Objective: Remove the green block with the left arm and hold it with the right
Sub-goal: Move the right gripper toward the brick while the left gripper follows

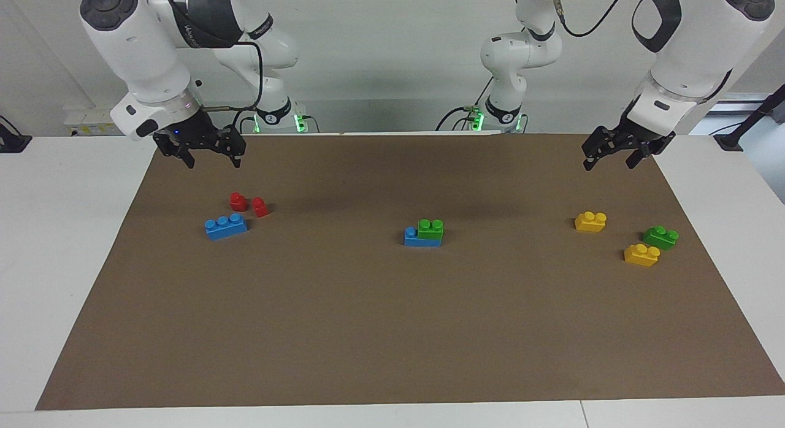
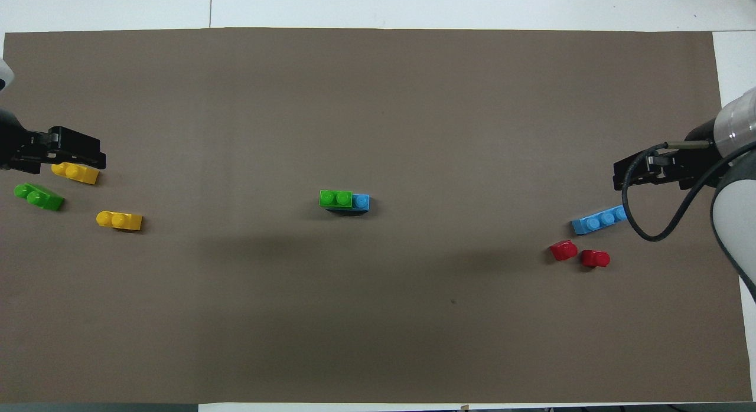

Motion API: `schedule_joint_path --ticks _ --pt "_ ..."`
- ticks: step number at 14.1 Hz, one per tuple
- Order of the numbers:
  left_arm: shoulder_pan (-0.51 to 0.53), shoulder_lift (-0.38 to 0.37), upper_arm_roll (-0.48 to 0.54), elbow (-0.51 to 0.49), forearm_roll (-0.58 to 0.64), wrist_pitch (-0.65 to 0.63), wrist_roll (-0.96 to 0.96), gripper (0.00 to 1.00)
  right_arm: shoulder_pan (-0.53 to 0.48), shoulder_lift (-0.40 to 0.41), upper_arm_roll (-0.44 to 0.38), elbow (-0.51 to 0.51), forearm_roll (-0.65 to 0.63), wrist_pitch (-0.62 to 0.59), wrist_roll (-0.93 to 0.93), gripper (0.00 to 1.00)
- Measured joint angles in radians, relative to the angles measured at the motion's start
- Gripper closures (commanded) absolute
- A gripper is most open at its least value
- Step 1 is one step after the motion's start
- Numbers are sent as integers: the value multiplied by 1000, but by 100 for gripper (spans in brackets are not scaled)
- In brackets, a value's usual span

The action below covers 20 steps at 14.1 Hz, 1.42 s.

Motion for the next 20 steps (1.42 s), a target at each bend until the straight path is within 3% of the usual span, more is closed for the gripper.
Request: schedule_joint_path --ticks 9,12,15,20 --pt "0 0 0 0 0 2 1 0 0 -2 2 -4 0 51 39 5" --pt "-2 0 -1 0 0 2 1 0 20 -1 13 -35 4 116 320 8" --pt "-2 0 -1 0 0 2 1 0 103 17 19 -64 19 191 692 8" --pt "-2 0 -2 -6 0 3 -45 0 187 101 23 -79 217 325 1180 8"
